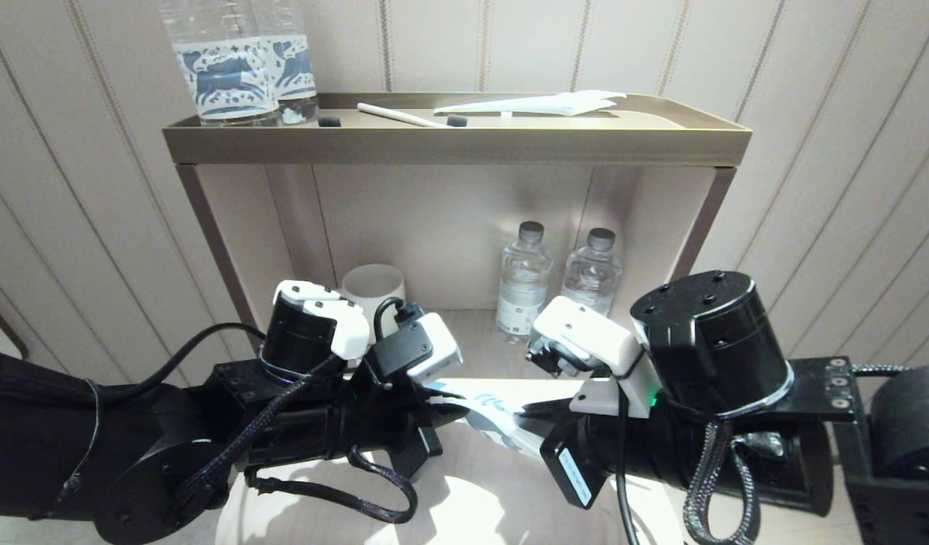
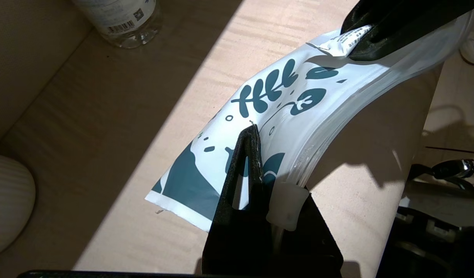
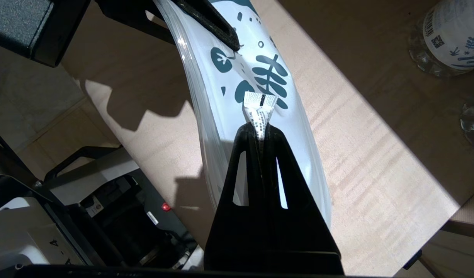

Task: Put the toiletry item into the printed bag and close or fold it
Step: Place the toothpaste in the storage bag

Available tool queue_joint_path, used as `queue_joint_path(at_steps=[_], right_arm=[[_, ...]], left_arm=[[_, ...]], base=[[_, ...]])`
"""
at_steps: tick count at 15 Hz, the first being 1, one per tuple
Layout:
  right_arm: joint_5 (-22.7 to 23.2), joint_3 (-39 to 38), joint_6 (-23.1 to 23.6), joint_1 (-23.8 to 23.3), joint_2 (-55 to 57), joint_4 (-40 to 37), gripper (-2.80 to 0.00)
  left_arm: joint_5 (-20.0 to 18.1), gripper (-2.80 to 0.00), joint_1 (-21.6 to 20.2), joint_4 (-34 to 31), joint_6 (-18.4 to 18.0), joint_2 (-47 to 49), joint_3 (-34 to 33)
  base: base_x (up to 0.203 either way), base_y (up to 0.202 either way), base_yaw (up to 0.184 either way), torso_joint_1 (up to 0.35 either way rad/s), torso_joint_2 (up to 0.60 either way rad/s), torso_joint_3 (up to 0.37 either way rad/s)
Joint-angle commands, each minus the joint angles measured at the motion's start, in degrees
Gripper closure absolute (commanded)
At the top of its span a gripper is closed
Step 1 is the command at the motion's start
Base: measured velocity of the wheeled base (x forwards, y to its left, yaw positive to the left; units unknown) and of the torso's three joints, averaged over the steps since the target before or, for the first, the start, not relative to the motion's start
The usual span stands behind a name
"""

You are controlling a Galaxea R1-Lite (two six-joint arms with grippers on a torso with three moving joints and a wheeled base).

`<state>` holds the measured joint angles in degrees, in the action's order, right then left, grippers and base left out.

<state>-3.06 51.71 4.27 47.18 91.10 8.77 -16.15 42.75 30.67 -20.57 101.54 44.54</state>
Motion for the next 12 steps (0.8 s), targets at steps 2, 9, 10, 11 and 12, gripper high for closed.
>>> queue_joint_path(at_steps=[2, 9, 10, 11, 12], right_arm=[[-0.1, 0.3, 0.0, -0.1, 0.0, 0.0, 0.0], [-0.2, 0.4, 0.0, -1.6, 4.0, 0.4, 0.0], [-0.2, 0.5, 0.0, -1.7, 4.2, 0.5, 0.0], [-0.3, 0.7, 0.0, -1.9, 3.6, 0.5, 0.0], [-0.3, 0.7, 0.1, -2.1, 2.3, 0.4, 0.0]], left_arm=[[0.1, 0.0, 0.1, 0.2, -0.3, 0.3, -0.1], [0.1, 0.0, 0.6, 0.2, -0.8, -0.2, -0.2], [0.1, 0.0, 0.6, 0.2, -0.9, 0.0, -0.2], [0.6, 0.0, 0.6, 0.2, -0.9, 0.3, -0.2], [1.5, 0.0, 0.6, 0.2, -0.8, 0.7, 0.0]], base=[[0.0, 0.0, 0.0, 0.0, 0.0, 0.0], [0.0, 0.0, 0.0, 0.0, 0.0, 0.0], [0.0, 0.0, 0.0, 0.0, 0.0, 0.0], [0.0, 0.0, 0.0, 0.0, 0.0, 0.0], [0.0, 0.0, 0.0, 0.0, 0.0, 0.0]])
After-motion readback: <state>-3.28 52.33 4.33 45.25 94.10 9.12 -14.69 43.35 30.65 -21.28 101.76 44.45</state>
